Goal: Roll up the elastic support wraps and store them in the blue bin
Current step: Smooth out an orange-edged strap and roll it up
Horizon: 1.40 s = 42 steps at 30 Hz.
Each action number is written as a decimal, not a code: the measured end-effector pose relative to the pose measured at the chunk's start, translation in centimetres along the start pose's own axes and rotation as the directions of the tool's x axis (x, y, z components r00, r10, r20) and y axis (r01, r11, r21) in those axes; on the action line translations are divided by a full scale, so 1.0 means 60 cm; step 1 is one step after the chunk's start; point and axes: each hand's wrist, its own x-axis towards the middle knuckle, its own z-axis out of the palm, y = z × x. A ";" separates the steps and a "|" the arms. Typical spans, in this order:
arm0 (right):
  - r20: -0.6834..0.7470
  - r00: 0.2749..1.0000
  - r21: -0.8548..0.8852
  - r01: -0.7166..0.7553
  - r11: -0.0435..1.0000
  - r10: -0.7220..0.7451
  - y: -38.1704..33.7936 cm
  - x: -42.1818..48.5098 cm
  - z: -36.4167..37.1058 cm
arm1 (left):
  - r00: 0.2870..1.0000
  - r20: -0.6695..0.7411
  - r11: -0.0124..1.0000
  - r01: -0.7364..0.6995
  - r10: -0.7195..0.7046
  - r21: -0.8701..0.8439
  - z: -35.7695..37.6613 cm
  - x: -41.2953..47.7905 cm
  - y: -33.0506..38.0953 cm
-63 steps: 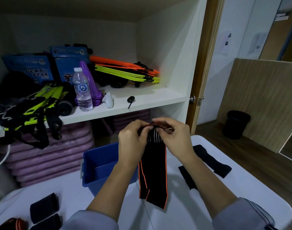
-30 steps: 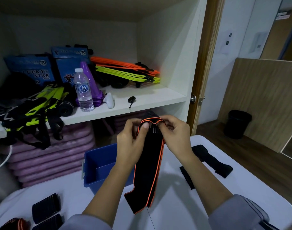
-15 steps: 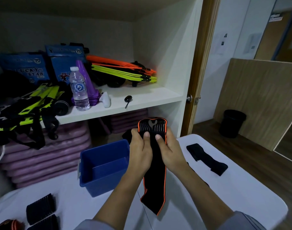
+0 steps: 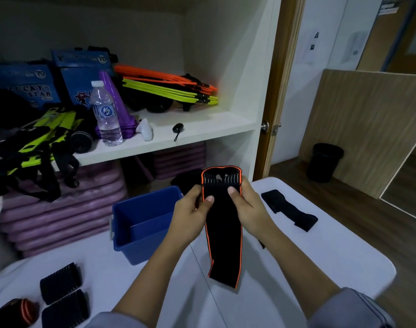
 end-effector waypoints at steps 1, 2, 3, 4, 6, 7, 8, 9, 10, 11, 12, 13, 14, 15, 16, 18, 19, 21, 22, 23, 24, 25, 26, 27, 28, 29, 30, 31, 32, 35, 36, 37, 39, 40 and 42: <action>0.018 1.000 0.002 -0.018 1.000 0.018 -0.002 -0.007 -0.003 | 1.000 0.006 1.000 -0.009 0.009 0.028 -0.003 -0.005 0.000; 0.036 0.999 -0.003 -0.034 0.999 0.035 -0.007 -0.014 -0.006 | 1.000 0.024 0.999 -0.014 0.013 0.035 -0.005 -0.010 0.003; 0.054 0.997 -0.016 -0.047 0.999 0.048 -0.012 -0.019 -0.010 | 0.999 0.047 0.999 -0.017 0.016 0.027 -0.007 -0.015 0.008; 0.073 0.996 -0.040 -0.056 0.998 0.059 -0.020 -0.023 -0.014 | 0.997 0.068 1.000 -0.021 0.020 0.009 -0.008 -0.021 0.014; 0.109 0.991 -0.083 -0.074 0.994 0.083 -0.037 -0.028 -0.022 | 0.995 0.094 0.999 -0.027 0.030 -0.033 -0.010 -0.026 0.028; 0.120 0.988 -0.086 -0.084 0.993 0.094 -0.046 -0.029 -0.026 | 0.994 0.101 0.998 -0.024 0.030 -0.053 -0.011 -0.026 0.035; 0.125 0.987 -0.078 -0.093 0.993 0.102 -0.053 -0.029 -0.029 | 0.994 0.104 0.997 -0.016 0.024 -0.079 -0.012 -0.024 0.040; 0.125 0.986 -0.065 -0.104 0.992 0.111 -0.058 -0.027 -0.033 | 0.995 0.104 0.994 -0.003 0.014 -0.106 -0.012 -0.020 0.044; 0.119 0.985 -0.049 -0.120 0.992 0.125 -0.058 -0.024 -0.036 | 0.995 0.098 0.993 0.013 -0.001 -0.121 -0.011 -0.015 0.045; 0.113 0.983 -0.027 -0.144 0.989 0.146 -0.055 -0.019 -0.037 | 0.996 0.089 0.992 0.031 -0.020 -0.123 -0.009 -0.009 0.044; 0.104 0.979 -0.012 -0.176 0.984 0.176 -0.047 -0.012 -0.036 | 0.996 0.077 0.992 0.054 -0.045 -0.111 -0.003 -0.002 0.038; 0.090 0.975 -0.011 -0.205 0.979 0.205 -0.034 -0.006 -0.034 | 0.995 0.064 0.993 0.084 -0.078 -0.086 0.005 0.006 0.028; 0.065 0.971 -0.030 -0.228 0.973 0.230 -0.013 -0.001 -0.029 | 0.992 0.054 0.992 0.120 -0.117 -0.050 0.015 0.012 0.014; 0.032 0.967 -0.065 -0.250 0.966 0.252 0.014 0.002 -0.023 | 0.986 0.051 0.988 0.157 -0.157 -0.003 0.028 0.018 -0.006; -0.005 0.962 -0.110 -0.273 0.956 0.274 0.044 0.004 -0.016 | 0.980 0.050 0.980 0.190 -0.193 0.060 0.043 0.024 -0.031; -0.064 0.945 -0.168 -0.326 0.930 0.320 0.111 0.000 0.000 | 0.962 0.049 0.945 0.253 -0.269 0.208 0.074 0.032 -0.090; -0.079 0.935 -0.178 -0.355 0.918 0.346 0.142 -0.003 0.007 | 0.950 0.045 0.922 0.287 -0.308 0.259 0.088 0.034 -0.120; -0.083 0.908 -0.185 -0.420 0.888 0.412 0.199 -0.006 0.017 | 0.929 0.040 0.887 0.337 -0.368 0.317 0.113 0.037 -0.172; -0.080 0.893 -0.181 -0.450 0.874 0.443 0.223 -0.004 0.020 | 0.923 0.038 0.875 0.350 -0.384 0.335 0.123 0.039 -0.194; -0.079 0.879 -0.172 -0.477 0.862 0.470 0.242 0.001 0.021 | 0.919 0.035 0.868 0.359 -0.394 0.344 0.133 0.044 -0.211; -0.081 0.870 -0.171 -0.493 0.853 0.487 0.258 0.009 0.022 | 0.918 0.029 0.865 0.363 -0.397 0.347 0.141 0.051 -0.226; -0.080 0.867 -0.181 -0.498 0.848 0.492 0.275 0.019 0.022 | 0.915 0.021 0.859 0.370 -0.403 0.356 0.149 0.060 -0.240; -0.071 0.868 -0.200 -0.495 0.846 0.491 0.291 0.032 0.023 | 0.914 0.013 0.851 0.373 -0.406 0.369 0.157 0.071 -0.254; -0.064 0.868 -0.223 -0.493 0.841 0.492 0.307 0.045 0.024 | 0.911 0.009 0.844 0.377 -0.412 0.381 0.164 0.084 -0.269; -0.057 0.862 -0.246 -0.501 0.830 0.504 0.324 0.059 0.026 | 0.910 0.009 0.837 0.378 -0.415 0.395 0.172 0.097 -0.284; -0.051 0.858 -0.269 -0.505 0.820 0.512 0.342 0.072 0.027 | 0.906 0.011 0.826 0.381 -0.423 0.415 0.178 0.111 -0.298; -0.047 0.854 -0.291 -0.509 0.810 0.519 0.358 0.084 0.028 | 0.902 0.012 0.812 0.383 -0.432 0.441 0.185 0.123 -0.312; -0.048 0.851 -0.309 -0.511 0.802 0.523 0.373 0.095 0.029 | 0.896 0.012 0.794 0.387 -0.444 0.470 0.190 0.135 -0.323; -0.053 0.844 -0.324 -0.521 0.790 0.534 0.386 0.106 0.029 | 0.892 0.012 0.779 0.387 -0.451 0.494 0.197 0.146 -0.334; -0.098 0.810 -0.330 -0.575 0.749 0.579 0.423 0.133 0.026 | 0.876 0.011 0.754 0.409 -0.482 0.514 0.215 0.174 -0.361; -0.118 0.806 -0.330 -0.582 0.743 0.580 0.437 0.139 0.026 | 0.871 -0.001 0.751 0.425 -0.492 0.505 0.220 0.181 -0.371; -0.139 0.810 -0.328 -0.580 0.745 0.570 0.451 0.145 0.028 | 0.861 -0.019 0.744 0.450 -0.509 0.494 0.223 0.189 -0.380; -0.180 0.812 -0.312 -0.583 0.751 0.555 0.474 0.156 0.033 | 0.842 -0.061 0.732 0.499 -0.536 0.464 0.228 0.200 -0.398; -0.197 0.810 -0.306 -0.587 0.750 0.553 0.483 0.160 0.036 | 0.834 -0.084 0.731 0.522 -0.545 0.440 0.230 0.205 -0.406; -0.216 0.811 -0.295 -0.585 0.755 0.544 0.498 0.167 0.040 | 0.814 -0.126 0.727 0.566 -0.567 0.388 0.235 0.212 -0.416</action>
